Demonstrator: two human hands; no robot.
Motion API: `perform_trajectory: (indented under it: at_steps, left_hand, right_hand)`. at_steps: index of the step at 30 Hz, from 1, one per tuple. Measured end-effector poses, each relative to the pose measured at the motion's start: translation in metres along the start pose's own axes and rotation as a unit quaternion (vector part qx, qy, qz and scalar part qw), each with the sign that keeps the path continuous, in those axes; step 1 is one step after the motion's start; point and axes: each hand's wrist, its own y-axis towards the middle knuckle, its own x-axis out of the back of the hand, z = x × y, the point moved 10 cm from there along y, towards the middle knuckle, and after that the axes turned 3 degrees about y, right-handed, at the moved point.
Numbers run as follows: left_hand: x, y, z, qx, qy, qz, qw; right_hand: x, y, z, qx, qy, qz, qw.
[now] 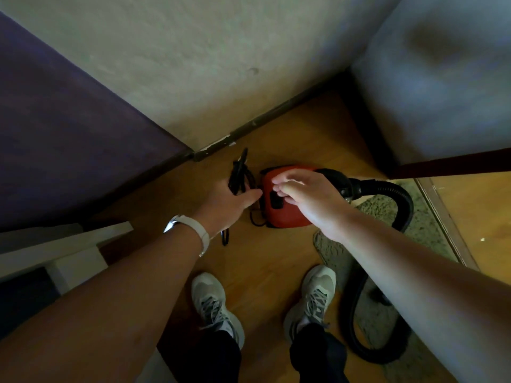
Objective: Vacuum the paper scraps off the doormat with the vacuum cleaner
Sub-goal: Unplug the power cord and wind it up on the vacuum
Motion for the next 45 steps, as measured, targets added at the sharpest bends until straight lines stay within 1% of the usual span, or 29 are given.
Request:
perform_trajectory:
  at_steps: [2, 4, 6, 7, 12, 15, 17, 19, 21, 23, 25, 27, 29, 31, 33, 34, 36, 38, 43, 45]
  left_hand:
    - [-0.001, 0.011, 0.007, 0.011, -0.011, -0.007, 1.000]
    - [-0.010, 0.021, 0.010, 0.013, -0.016, 0.005, 1.000]
    - [-0.024, 0.031, 0.010, 0.015, -0.011, 0.020, 1.000]
    - [-0.034, 0.037, 0.010, 0.013, -0.011, 0.030, 0.999]
    - [-0.087, 0.072, 0.007, -0.008, -0.022, 0.040, 0.999]
    - [-0.121, 0.087, 0.000, -0.035, -0.008, 0.047, 0.998]
    - [-0.143, 0.093, -0.010, -0.056, 0.010, 0.050, 0.997]
    - [-0.160, 0.098, -0.024, -0.093, 0.042, 0.053, 0.993]
    - [-0.175, 0.102, -0.039, -0.142, 0.080, 0.058, 0.985]
    - [-0.191, 0.102, -0.053, -0.183, 0.113, 0.088, 0.973]
    - [-0.204, 0.101, -0.055, -0.172, 0.123, 0.129, 0.969]
    - [-0.214, 0.106, -0.051, -0.162, 0.159, 0.161, 0.961]
    - [-0.218, 0.110, -0.050, -0.163, 0.221, 0.185, 0.943]
    - [-0.221, 0.111, -0.055, -0.156, 0.261, 0.209, 0.930]
    - [-0.228, 0.109, -0.062, -0.150, 0.297, 0.242, 0.912]
    - [-0.231, 0.109, -0.065, -0.151, 0.329, 0.242, 0.900]
    - [-0.232, 0.111, -0.070, -0.147, 0.406, 0.205, 0.879]
    - [-0.232, 0.111, -0.073, -0.147, 0.449, 0.155, 0.868]
    - [-0.229, 0.106, -0.072, -0.157, 0.447, 0.057, 0.879]
    - [-0.228, 0.105, -0.069, -0.155, 0.426, 0.037, 0.891]
  right_hand:
    - [0.021, 0.008, -0.012, -0.001, -0.075, -0.019, 0.997]
    - [0.041, 0.018, -0.028, 0.000, -0.173, -0.036, 0.984]
    - [0.062, 0.029, -0.047, 0.020, -0.291, -0.060, 0.955]
    - [0.069, 0.034, -0.057, 0.024, -0.332, -0.064, 0.941]
    - [0.091, 0.054, -0.100, 0.024, -0.467, -0.024, 0.883]
    - [0.096, 0.064, -0.111, 0.042, -0.524, -0.017, 0.851]
    - [0.103, 0.071, -0.120, 0.044, -0.524, -0.022, 0.850]
    - [0.105, 0.077, -0.129, 0.042, -0.502, -0.017, 0.863]
    - [0.108, 0.080, -0.130, 0.059, -0.471, -0.025, 0.880]
    - [0.111, 0.081, -0.129, 0.081, -0.438, -0.036, 0.894]
    - [0.115, 0.080, -0.133, 0.087, -0.412, -0.034, 0.906]
    - [0.121, 0.079, -0.135, 0.087, -0.401, -0.037, 0.911]
    - [0.127, 0.076, -0.134, 0.090, -0.388, -0.046, 0.916]
    - [0.136, 0.072, -0.135, 0.077, -0.376, -0.061, 0.921]
    - [0.151, 0.070, -0.138, 0.063, -0.384, -0.080, 0.918]
    - [0.160, 0.071, -0.142, 0.053, -0.393, -0.089, 0.914]
    - [0.182, 0.072, -0.148, 0.031, -0.417, -0.106, 0.902]
    - [0.203, 0.073, -0.156, 0.016, -0.435, -0.117, 0.893]
    - [0.235, 0.079, -0.183, 0.001, -0.467, -0.121, 0.876]
    - [0.237, 0.085, -0.188, 0.008, -0.471, -0.125, 0.873]
